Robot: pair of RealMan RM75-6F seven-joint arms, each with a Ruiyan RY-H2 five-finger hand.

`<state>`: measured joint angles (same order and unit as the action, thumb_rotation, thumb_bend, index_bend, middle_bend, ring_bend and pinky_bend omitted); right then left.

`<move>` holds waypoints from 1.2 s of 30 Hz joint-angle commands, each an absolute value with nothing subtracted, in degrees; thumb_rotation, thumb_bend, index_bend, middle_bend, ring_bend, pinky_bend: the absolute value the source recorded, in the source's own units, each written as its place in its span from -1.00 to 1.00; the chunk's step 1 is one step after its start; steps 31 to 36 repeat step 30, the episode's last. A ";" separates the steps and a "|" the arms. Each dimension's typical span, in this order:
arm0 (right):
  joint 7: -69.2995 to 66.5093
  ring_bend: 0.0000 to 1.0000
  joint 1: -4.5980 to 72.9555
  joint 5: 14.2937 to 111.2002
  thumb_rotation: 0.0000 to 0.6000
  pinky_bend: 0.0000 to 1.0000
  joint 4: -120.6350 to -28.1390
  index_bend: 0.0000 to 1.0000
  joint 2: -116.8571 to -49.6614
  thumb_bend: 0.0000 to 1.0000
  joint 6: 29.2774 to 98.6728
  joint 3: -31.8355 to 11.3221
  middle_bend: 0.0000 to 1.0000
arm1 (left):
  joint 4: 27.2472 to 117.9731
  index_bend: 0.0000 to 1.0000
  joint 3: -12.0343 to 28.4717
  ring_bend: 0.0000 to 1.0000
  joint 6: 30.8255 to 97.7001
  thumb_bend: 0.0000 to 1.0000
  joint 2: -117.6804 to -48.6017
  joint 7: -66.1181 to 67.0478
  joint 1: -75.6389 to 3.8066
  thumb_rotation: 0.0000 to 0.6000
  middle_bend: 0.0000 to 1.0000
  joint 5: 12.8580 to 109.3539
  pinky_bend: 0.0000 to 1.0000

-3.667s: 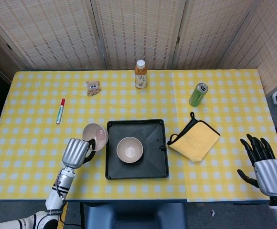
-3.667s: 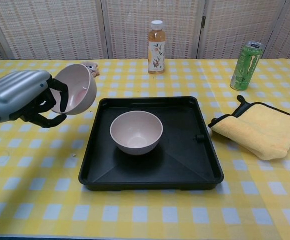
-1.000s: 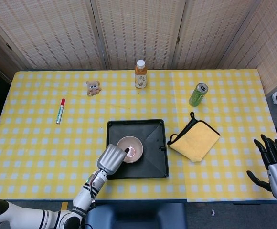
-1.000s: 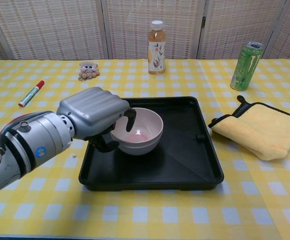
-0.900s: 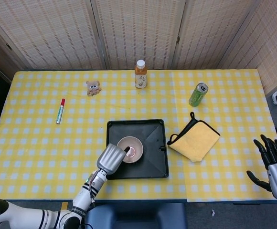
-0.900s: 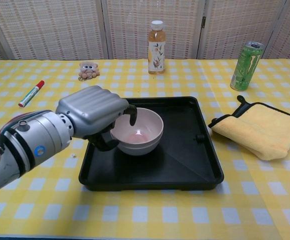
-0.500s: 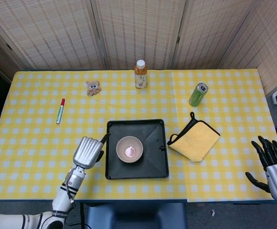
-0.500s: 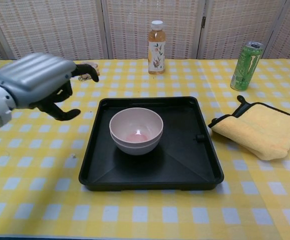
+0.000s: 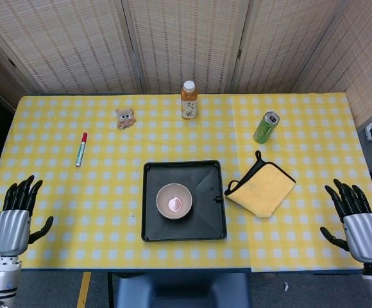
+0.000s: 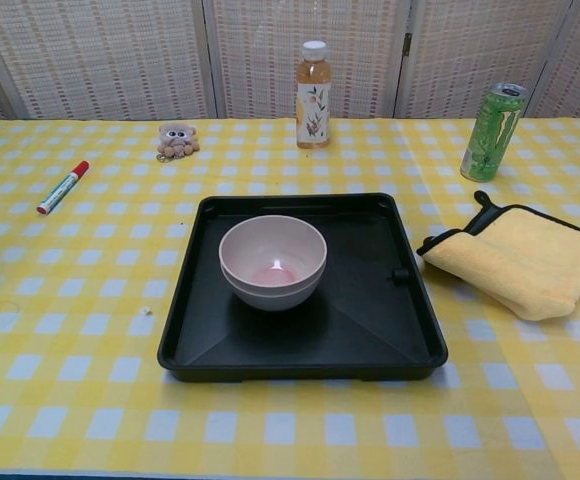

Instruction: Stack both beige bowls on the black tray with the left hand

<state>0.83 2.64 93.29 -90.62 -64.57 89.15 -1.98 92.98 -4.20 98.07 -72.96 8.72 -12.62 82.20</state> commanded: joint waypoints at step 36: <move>0.11 -1.00 1.39 95.24 1.00 -1.00 -91.78 -1.00 -63.26 -0.51 91.67 -0.76 -1.00 | 93.78 -0.97 -3.55 -1.00 93.44 -0.41 -68.52 6.76 -5.44 1.00 -1.00 87.54 -1.00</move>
